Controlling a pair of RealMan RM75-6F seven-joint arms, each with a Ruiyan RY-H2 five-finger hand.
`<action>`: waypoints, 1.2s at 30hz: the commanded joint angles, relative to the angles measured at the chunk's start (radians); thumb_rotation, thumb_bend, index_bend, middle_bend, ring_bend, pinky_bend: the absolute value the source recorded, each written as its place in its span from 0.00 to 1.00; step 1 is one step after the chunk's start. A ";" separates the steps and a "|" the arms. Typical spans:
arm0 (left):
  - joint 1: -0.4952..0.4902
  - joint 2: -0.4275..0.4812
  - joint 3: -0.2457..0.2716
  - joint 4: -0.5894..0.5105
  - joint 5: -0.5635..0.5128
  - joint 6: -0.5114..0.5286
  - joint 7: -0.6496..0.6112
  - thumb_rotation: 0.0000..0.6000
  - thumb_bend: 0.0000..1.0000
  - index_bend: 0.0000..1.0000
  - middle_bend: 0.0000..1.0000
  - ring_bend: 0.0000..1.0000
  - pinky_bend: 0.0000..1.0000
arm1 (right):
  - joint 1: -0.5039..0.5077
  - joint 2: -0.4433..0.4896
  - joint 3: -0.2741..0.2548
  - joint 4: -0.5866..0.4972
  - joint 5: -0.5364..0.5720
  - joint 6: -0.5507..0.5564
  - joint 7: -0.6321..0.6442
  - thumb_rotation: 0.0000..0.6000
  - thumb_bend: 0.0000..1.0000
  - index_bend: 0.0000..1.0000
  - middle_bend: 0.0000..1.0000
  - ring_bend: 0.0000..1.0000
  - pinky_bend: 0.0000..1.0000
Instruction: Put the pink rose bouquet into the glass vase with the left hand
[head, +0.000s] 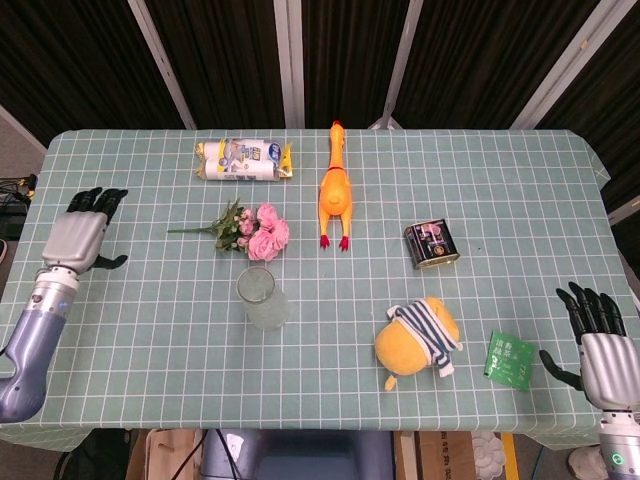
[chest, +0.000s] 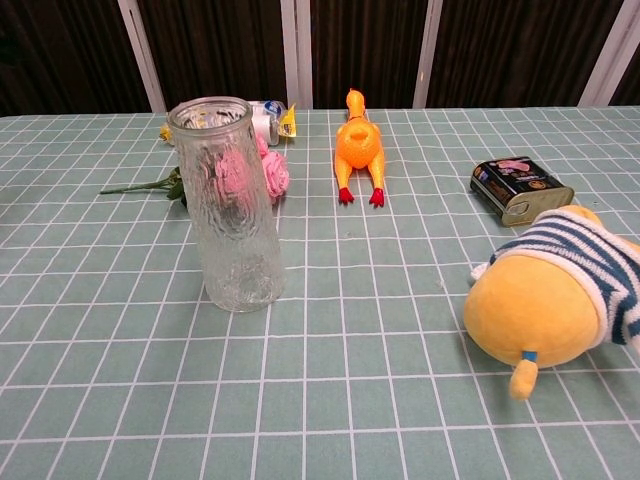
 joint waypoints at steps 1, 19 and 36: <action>-0.089 -0.046 -0.011 0.037 -0.118 -0.072 0.070 1.00 0.23 0.00 0.05 0.00 0.03 | 0.003 -0.005 0.004 0.004 0.011 -0.007 -0.007 1.00 0.27 0.11 0.07 0.03 0.00; -0.305 -0.328 -0.008 0.224 -0.312 -0.065 0.126 1.00 0.18 0.01 0.05 0.00 0.03 | 0.018 -0.023 0.008 0.017 0.038 -0.040 -0.027 1.00 0.27 0.11 0.07 0.03 0.00; -0.405 -0.493 -0.005 0.353 -0.414 0.005 0.227 1.00 0.18 0.02 0.05 0.00 0.03 | 0.012 -0.011 0.011 0.021 0.036 -0.027 0.005 1.00 0.27 0.11 0.07 0.03 0.00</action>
